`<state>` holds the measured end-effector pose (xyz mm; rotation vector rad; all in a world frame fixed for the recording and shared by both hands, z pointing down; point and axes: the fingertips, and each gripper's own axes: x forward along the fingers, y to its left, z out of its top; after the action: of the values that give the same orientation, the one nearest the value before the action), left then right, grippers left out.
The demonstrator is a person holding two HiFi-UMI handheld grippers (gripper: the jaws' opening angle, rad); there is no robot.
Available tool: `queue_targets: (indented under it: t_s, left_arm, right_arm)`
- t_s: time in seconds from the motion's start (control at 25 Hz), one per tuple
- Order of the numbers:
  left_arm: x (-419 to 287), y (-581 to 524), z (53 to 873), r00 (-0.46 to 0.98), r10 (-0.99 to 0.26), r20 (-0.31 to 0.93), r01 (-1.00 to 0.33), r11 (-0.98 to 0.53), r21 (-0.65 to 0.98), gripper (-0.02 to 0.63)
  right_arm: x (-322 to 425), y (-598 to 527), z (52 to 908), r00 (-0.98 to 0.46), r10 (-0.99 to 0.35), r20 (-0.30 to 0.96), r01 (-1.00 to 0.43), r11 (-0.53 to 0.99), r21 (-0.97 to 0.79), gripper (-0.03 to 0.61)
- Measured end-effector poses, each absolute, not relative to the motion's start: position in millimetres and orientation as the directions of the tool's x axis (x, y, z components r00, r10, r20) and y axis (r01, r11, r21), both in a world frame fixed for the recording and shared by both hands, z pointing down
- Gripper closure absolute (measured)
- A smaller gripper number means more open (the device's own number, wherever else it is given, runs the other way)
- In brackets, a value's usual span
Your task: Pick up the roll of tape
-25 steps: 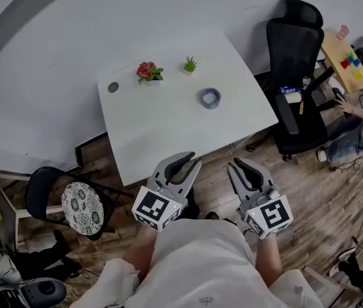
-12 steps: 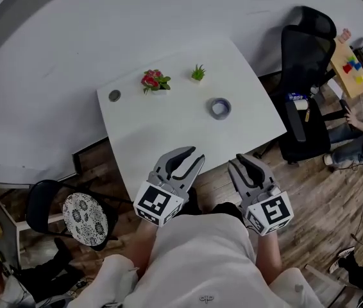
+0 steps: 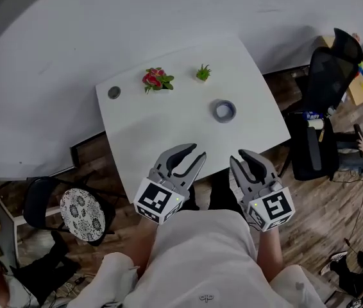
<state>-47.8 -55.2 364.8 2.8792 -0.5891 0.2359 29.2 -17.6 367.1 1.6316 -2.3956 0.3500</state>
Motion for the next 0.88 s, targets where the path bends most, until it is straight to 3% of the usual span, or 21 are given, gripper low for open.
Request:
queue_targets:
  t_s: [0.4, 0.88]
  left_arm:
    - [-31.1, -93.6, 364.2, 0.849, -0.481, 0.221, -0.519, -0.837, 0.173, 0.497]
    - [-21.0, -117.7, 373.6, 0.709, -0.656, 0.259, -0.703, -0.688, 0.18, 0.497]
  right_arm:
    - [55.0, -75.7, 380.8, -0.459, -0.806, 0.374, -0.88, 0.469, -0.069, 0.476]
    - [73.3, -119.4, 435.8, -0.592, -0.622, 0.513, -0.732, 0.681, -0.018, 0.474]
